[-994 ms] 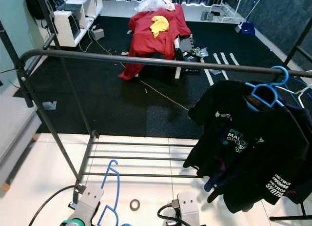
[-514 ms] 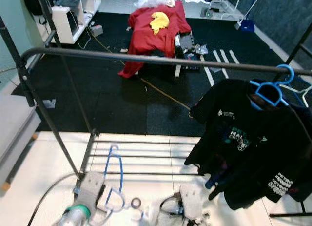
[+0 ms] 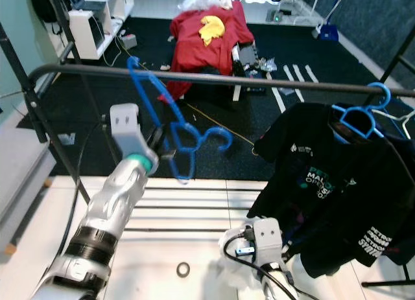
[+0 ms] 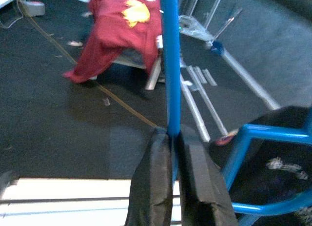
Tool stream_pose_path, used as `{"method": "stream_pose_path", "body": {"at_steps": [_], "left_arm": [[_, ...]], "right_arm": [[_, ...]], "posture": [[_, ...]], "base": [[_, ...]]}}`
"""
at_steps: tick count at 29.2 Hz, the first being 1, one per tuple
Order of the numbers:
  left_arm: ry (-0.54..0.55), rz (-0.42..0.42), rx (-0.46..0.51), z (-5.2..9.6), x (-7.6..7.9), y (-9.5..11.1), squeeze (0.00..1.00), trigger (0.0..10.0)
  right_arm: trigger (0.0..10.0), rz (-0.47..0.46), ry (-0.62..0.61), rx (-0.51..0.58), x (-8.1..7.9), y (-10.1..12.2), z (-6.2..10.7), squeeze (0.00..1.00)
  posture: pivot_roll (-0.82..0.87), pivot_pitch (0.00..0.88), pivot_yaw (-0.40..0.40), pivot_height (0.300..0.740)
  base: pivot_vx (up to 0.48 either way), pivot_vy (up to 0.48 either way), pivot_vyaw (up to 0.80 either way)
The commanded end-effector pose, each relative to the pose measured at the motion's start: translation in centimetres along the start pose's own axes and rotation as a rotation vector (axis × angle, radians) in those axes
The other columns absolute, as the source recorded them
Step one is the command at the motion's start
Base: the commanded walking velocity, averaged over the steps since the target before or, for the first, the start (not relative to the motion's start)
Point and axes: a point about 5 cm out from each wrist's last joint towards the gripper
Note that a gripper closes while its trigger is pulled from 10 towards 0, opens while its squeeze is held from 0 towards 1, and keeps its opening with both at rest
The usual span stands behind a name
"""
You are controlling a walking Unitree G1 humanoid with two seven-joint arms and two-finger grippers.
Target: Hang hanger
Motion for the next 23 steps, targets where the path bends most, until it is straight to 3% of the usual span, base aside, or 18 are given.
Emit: {"method": "stream_pose_path", "body": {"at_steps": [1,2,4,6,9,11,14,16,18,20,22,23], "left_arm": [[0.058,0.048,-0.081,0.2,-0.8,-1.7,0.00,10.0],[0.123,0.145,-0.120,-0.5,-0.7,-1.2,0.00,10.0],[0.123,0.145,-0.120,-0.5,-0.7,-1.2,0.00,10.0],[0.170,0.209,-0.189,-1.2,0.1,-0.8,0.00,10.0],[0.163,0.261,-0.179,-1.3,0.4,-0.4,0.00,10.0],[0.077,0.355,-0.096,-1.0,0.8,1.0,0.00,10.0],[0.052,0.371,-0.074,-0.8,0.8,1.3,0.00,10.0],[0.083,0.417,-0.161,0.0,0.1,-0.4,0.00,10.0],[0.083,0.417,-0.161,0.0,0.1,-0.4,0.00,10.0],[0.121,0.451,-0.251,0.1,0.0,-2.0,0.00,10.0],[0.271,0.431,-0.229,-0.3,-0.9,-2.1,0.00,10.0],[0.271,0.431,-0.229,-0.3,-0.9,-2.1,0.00,10.0]], "right_arm": [[10.0,0.005,-0.010,0.006,0.2,-0.2,0.3,0.00],[10.0,0.002,-0.004,0.011,-0.2,-0.1,0.3,0.00],[10.0,0.002,-0.004,0.011,-0.2,-0.1,0.3,0.00],[10.0,-0.004,0.010,0.018,-0.9,0.0,0.3,0.00],[10.0,-0.006,0.015,0.020,-1.1,0.1,0.4,0.00],[10.0,-0.005,0.018,0.019,-1.2,0.0,0.5,0.00],[10.0,-0.005,0.017,0.018,-1.1,-0.1,0.6,0.00],[10.0,-0.003,0.015,0.006,-0.9,-0.3,0.8,0.00],[10.0,-0.003,0.015,0.006,-0.9,-0.3,0.8,0.00],[10.0,0.001,0.022,-0.001,-0.9,-0.4,0.7,0.00],[10.0,0.005,0.033,0.007,-1.2,-0.1,0.4,0.00],[10.0,0.005,0.033,0.007,-1.2,-0.1,0.4,0.00]], "posture": [[-0.17,0.125,0.086,0.740],[-0.17,0.123,0.094,0.740],[-0.17,0.123,0.094,0.740],[-0.18,0.124,0.101,0.740],[-0.18,0.123,0.103,0.740],[-0.19,0.125,0.103,0.740],[-0.19,0.126,0.102,0.740],[-0.18,0.130,0.091,0.740],[-0.18,0.130,0.091,0.740],[-0.18,0.130,0.087,0.740],[-0.19,0.129,0.087,0.740],[-0.19,0.129,0.087,0.740]], "base": [[0.000,0.000,0.00],[0.000,0.000,0.00],[0.000,0.000,0.00],[0.000,0.000,0.00],[0.000,0.000,0.00],[0.000,0.000,0.00],[0.000,0.000,0.00],[0.000,0.000,0.00],[0.000,0.000,0.00],[0.000,0.000,0.00],[0.000,0.000,0.00],[0.000,0.000,0.00]]}}
Point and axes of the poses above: a point about 5 cm out from each wrist's last joint towards the gripper, its own z axis pointing back from the gripper into the wrist, its own y axis along the axis of the wrist's last joint, x = y × z, and after that the axes turned 2 degrees about z, right-handed
